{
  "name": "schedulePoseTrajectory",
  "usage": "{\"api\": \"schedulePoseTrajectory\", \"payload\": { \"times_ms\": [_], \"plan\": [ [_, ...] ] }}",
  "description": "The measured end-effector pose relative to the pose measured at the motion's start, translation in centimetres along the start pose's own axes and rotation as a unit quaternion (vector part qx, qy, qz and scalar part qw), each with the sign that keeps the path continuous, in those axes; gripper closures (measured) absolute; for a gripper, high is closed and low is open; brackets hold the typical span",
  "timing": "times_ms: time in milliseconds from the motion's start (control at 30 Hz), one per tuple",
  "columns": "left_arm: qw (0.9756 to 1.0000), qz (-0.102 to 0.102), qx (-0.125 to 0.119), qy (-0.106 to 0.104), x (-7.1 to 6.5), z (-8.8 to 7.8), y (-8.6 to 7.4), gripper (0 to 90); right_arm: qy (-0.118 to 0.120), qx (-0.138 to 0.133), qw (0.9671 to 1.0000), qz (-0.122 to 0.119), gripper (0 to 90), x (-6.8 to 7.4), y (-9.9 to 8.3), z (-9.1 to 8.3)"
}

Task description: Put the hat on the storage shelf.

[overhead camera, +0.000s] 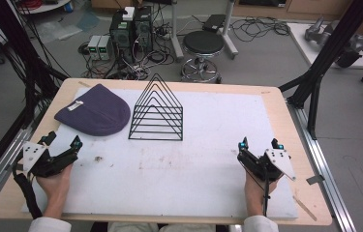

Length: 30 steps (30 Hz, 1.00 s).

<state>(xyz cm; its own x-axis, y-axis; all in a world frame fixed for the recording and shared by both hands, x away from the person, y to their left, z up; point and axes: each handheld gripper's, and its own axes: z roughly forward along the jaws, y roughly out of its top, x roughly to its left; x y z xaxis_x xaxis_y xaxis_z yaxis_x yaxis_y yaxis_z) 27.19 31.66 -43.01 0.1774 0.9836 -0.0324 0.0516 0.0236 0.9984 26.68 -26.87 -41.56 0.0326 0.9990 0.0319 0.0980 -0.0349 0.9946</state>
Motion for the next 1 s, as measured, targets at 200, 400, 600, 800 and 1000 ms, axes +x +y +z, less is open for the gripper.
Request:
{"api": "schedulePoseTrajectory", "payload": {
  "times_ms": [200,400,600,800,1000],
  "plan": [
    [1.0,-0.003,0.003,-0.004,0.1,0.1,-0.1,16.0,0.0,0.0,1.0,0.0,6.4,0.0,0.0,0.1],
    [1.0,-0.002,0.004,-0.006,0.0,0.2,-0.1,16.1,0.0,0.001,1.0,0.0,6.4,0.0,0.0,-0.1],
    [0.9999,-0.005,0.005,-0.014,-0.2,0.4,-0.1,16.0,-0.002,0.004,1.0,0.004,6.4,-0.2,0.0,-0.1],
    [0.9991,0.017,0.021,-0.031,-0.6,1.1,0.3,16.0,-0.002,0.008,1.0,0.003,6.4,-0.2,-0.1,0.0],
    [0.9982,0.039,0.023,-0.039,-1.1,1.8,1.5,16.5,0.002,0.009,1.0,0.003,6.4,-0.2,0.0,0.1]
  ]
}}
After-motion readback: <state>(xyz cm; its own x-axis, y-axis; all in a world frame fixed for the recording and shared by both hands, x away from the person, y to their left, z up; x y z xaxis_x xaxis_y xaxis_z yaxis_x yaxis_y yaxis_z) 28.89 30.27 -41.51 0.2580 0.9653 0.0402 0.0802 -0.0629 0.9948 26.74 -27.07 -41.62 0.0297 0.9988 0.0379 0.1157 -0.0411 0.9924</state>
